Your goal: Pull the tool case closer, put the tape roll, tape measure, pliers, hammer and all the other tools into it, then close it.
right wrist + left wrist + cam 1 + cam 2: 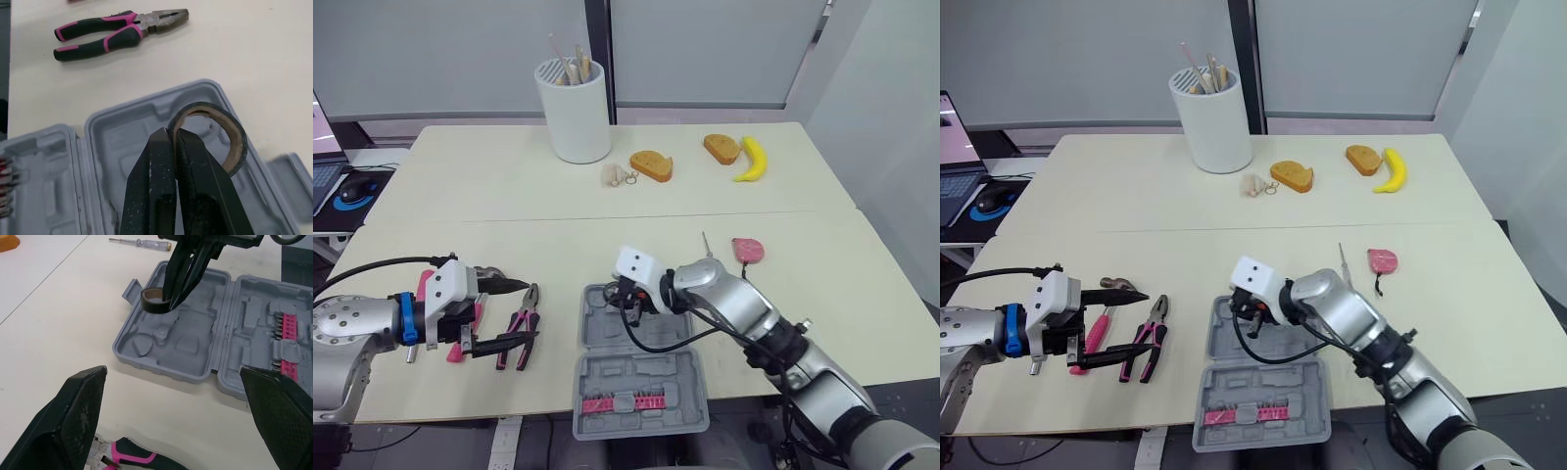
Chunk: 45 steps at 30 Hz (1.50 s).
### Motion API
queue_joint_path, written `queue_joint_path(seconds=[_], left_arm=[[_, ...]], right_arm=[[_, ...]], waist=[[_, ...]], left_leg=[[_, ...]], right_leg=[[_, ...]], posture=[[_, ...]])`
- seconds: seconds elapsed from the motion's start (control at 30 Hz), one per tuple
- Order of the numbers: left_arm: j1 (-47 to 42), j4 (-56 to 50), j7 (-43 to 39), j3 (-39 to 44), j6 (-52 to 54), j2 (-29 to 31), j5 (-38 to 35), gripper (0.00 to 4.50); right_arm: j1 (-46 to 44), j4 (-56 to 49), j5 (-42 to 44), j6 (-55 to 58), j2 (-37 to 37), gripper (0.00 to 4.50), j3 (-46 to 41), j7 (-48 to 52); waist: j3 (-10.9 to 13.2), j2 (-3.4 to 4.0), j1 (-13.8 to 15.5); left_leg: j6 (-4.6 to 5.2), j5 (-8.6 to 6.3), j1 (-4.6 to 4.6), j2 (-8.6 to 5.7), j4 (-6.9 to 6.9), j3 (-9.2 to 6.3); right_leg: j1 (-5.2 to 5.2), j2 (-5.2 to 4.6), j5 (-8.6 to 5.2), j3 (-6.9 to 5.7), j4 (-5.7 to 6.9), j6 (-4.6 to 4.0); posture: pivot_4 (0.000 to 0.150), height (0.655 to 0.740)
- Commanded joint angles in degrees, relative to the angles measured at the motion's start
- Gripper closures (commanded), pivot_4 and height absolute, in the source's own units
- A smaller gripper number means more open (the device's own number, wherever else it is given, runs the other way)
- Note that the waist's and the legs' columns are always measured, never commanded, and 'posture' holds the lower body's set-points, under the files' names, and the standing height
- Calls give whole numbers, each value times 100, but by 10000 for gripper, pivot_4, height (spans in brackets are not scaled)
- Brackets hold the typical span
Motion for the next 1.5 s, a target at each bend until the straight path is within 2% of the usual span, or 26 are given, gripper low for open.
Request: queue_joint_path(seconds=[0.03,0.17,0.37,0.8,0.87,1.1,1.2,1.3,1.4,1.5], left_arm=[[54,-20,-60,177,-193,94,37,0],[80,-39,-31,143,-244,77,64,0],[61,-206,42,90,-142,74,36,0],[9,-543,204,49,143,62,26,0],[9,-554,213,51,150,56,38,0],[4,-565,260,43,162,42,62,0],[0,-555,285,50,162,50,68,0],[-3,-534,279,64,152,63,74,0],[-15,-500,264,67,148,74,80,0],[-35,-425,228,66,106,86,102,0]], right_arm=[[-333,739,-150,-454,323,44950,-2,-3],[-706,1891,-311,-923,816,44950,-58,-21],[-891,2590,-506,-1285,1102,44950,-89,76],[-888,2830,-697,-1412,1224,44950,-228,235],[-884,2648,-661,-1378,1185,39237,-258,328],[-863,2091,-596,-1092,1062,25362,-348,485],[-703,1649,-600,-1314,933,18469,-301,579],[-481,1487,-740,-1778,864,18469,-231,425],[-330,1561,-858,-2058,875,23574,-191,304],[-250,1685,-970,-2307,918,30700,-179,181]], waist=[[0,0,-3],[0,0,-13],[0,0,-10],[1,1,-12],[1,1,-12],[2,3,-12],[2,2,-11],[1,2,-11],[1,2,-12],[1,2,-13]], left_leg=[[0,0,0,0,0,0],[0,0,2,2,0,-1],[0,0,2,9,-1,-5],[0,0,2,28,-1,-3],[0,0,2,28,-1,-2],[0,0,2,29,-2,-3],[0,0,2,29,-2,-2],[0,0,1,29,-3,-1],[0,0,0,29,-4,0],[0,0,1,29,-4,1]], right_leg=[[0,0,0,-1,1,-1],[-3,-6,1,-1,6,-2],[-6,-6,-3,-5,16,-9],[-10,-7,-4,-4,23,-10],[-10,-7,-4,-4,23,-10],[-12,-7,-5,-5,24,-11],[-14,-7,-5,-4,24,-11],[-15,-7,-7,-4,24,-13],[-17,-7,-7,-3,24,-14],[-19,-7,-7,-2,28,-14]], posture=[[1500,7337],[1500,7337],[1500,7337],[1500,7337],[1500,7337],[1500,7337],[1500,7337],[1500,7337],[1500,7337],[1500,7337]])
